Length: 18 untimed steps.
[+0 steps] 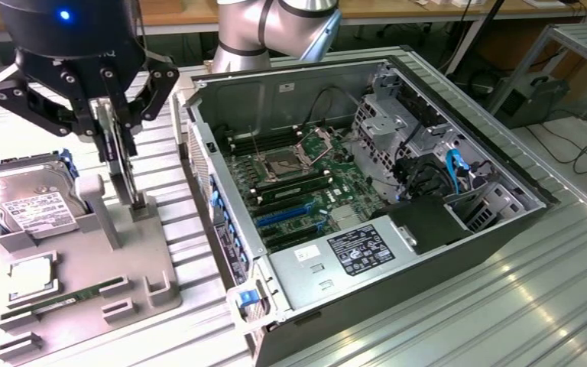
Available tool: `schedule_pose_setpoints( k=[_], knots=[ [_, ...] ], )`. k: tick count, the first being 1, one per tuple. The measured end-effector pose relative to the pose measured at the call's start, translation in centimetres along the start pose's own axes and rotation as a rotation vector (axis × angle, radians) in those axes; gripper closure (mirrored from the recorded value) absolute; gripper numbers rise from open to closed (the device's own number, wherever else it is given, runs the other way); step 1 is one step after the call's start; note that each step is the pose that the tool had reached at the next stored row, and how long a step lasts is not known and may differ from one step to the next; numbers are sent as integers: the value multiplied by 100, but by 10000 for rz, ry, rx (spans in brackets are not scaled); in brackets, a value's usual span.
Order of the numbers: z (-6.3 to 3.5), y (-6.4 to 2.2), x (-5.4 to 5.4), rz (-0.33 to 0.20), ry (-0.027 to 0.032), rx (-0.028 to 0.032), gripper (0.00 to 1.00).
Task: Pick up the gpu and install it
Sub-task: 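Pick up the gpu and move the gpu toward the slot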
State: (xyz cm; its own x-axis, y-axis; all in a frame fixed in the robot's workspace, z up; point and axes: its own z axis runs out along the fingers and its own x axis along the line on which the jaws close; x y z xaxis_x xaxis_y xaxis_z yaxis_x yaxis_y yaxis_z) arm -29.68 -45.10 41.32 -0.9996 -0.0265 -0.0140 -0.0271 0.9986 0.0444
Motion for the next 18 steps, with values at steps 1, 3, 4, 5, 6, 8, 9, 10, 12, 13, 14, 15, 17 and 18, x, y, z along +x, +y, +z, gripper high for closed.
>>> schedule_pose_setpoints(
  k=[1, 3, 4, 5, 6, 8, 9, 10, 12, 13, 14, 15, 17, 18],
  knots=[
    [-22, 1, 0, 0, -1, -1, 72],
    [-72, 3, -1, 0, -1, 0, 72],
    [-94, 4, -1, -1, -1, -1, 72],
    [-132, 6, -2, 0, -1, -1, 72],
    [-162, 7, -2, 0, 0, 0, 72],
    [-216, 9, -3, 0, -2, -1, 72],
    [-237, 11, -3, 0, -1, -1, 72],
    [-266, 12, -3, 0, -1, -1, 72],
    [-310, 14, -4, 0, -1, -1, 72],
    [-336, 15, -5, 0, -2, -1, 72],
    [-357, 16, -5, 0, -2, -1, 72],
    [-377, 17, -5, 0, -1, -1, 72],
    [-422, 19, -6, 0, -1, -1, 72],
    [-443, 20, -6, 0, -2, -1, 72]
  ],
)
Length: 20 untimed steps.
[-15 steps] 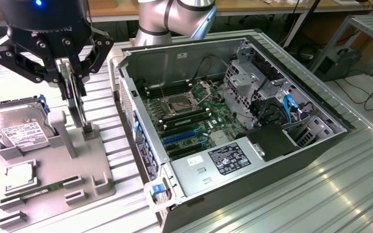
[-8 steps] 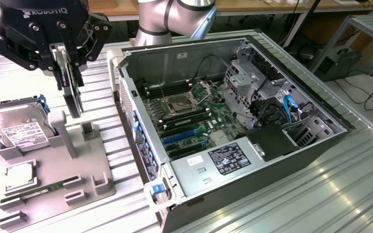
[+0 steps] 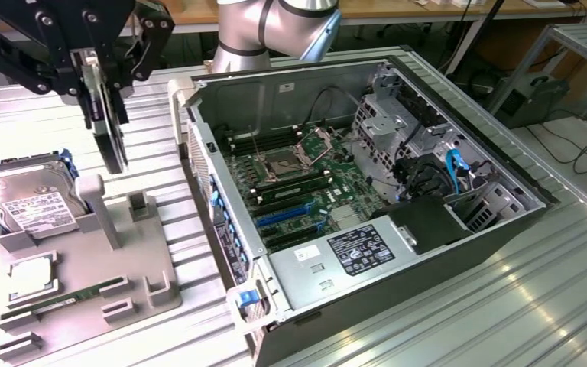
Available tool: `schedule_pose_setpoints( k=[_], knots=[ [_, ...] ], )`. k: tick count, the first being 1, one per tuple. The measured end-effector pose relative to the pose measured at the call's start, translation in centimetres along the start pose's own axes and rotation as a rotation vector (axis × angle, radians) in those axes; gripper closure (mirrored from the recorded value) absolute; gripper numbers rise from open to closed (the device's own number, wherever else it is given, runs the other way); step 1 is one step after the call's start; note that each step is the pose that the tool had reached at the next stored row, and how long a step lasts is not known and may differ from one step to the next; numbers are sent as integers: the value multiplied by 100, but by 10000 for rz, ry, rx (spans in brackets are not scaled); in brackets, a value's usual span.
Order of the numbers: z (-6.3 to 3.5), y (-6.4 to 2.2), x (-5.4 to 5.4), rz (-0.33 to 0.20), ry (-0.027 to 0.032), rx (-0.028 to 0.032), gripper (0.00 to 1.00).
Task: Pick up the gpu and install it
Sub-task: 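Pick up the gpu and move the gpu toward the slot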
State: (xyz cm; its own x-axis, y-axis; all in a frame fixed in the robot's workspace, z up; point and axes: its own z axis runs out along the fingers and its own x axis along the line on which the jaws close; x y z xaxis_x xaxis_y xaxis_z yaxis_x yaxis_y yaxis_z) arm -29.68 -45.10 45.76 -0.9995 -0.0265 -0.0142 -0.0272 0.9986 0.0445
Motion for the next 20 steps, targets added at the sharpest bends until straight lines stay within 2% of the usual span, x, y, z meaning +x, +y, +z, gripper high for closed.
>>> schedule_pose_setpoints(
  k=[5, 11, 20],
  knots=[
    [-96, 4, -1, 0, 2, 1, 72],
    [-95, 4, -1, 0, 1, 1, 72],
    [41, -2, 0, 103, -4, 2, 72]
  ],
)
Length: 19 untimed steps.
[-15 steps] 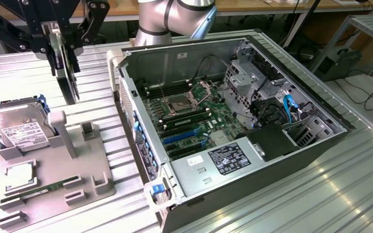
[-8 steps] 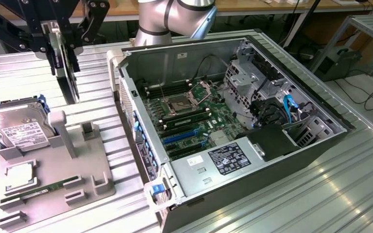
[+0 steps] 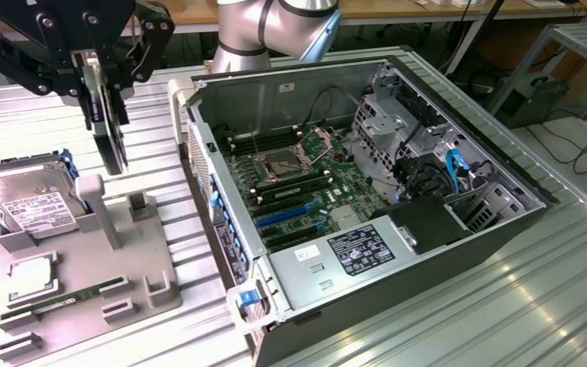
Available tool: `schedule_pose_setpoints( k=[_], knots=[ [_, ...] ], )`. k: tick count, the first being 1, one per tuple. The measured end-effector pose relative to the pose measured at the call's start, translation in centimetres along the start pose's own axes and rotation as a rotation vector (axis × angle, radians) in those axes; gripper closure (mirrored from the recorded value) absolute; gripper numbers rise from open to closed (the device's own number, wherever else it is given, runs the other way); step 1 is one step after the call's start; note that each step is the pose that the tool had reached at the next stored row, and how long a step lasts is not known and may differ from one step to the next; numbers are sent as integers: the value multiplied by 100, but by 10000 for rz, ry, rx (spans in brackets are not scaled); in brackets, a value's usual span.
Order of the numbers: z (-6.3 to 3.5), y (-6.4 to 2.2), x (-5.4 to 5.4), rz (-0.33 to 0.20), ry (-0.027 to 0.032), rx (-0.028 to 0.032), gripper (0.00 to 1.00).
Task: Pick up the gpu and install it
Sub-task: 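Pick up the gpu and move the gpu toward the slot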
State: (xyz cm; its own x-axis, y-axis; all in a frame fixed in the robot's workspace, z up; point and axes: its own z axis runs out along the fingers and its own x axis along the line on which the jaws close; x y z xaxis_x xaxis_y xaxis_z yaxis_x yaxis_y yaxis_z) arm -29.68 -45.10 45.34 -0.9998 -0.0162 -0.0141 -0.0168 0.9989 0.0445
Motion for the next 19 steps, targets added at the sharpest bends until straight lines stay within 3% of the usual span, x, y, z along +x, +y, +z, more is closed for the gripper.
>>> schedule_pose_setpoints(
  k=[19],
  knots=[
    [4, -1, -70, 2, 0, 0, 72]
  ],
)
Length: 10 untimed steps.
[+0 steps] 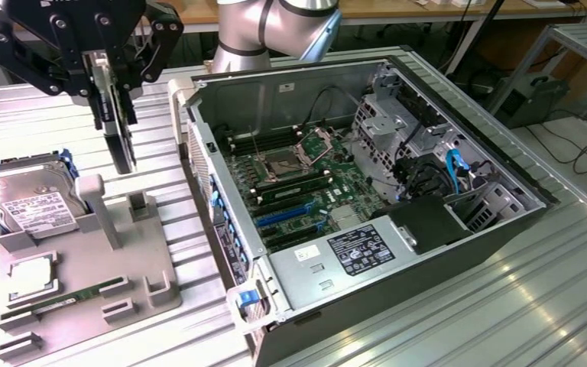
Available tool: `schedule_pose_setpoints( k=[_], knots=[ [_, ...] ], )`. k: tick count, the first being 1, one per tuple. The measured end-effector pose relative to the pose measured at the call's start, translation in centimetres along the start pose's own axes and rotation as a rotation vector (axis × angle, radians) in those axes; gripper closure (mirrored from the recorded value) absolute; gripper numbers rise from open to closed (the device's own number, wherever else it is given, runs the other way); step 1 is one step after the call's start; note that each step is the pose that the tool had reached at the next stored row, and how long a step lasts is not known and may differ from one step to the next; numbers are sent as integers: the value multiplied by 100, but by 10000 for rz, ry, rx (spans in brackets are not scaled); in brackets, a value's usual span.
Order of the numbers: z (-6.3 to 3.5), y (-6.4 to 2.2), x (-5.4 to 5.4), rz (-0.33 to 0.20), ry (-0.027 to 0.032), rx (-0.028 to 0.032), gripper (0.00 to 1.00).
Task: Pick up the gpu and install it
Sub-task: 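Pick up the gpu and move the gpu toward the slot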
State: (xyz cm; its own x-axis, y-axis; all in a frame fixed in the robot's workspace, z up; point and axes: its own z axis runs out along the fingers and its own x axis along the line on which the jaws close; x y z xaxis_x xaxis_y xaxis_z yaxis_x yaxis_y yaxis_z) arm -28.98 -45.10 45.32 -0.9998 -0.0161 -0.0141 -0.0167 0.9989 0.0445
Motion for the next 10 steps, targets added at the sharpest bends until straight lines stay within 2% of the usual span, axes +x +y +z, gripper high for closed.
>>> schedule_pose_setpoints(
  k=[10],
  knots=[
    [3, -1, -60, -1, 0, 0, 72]
  ],
)
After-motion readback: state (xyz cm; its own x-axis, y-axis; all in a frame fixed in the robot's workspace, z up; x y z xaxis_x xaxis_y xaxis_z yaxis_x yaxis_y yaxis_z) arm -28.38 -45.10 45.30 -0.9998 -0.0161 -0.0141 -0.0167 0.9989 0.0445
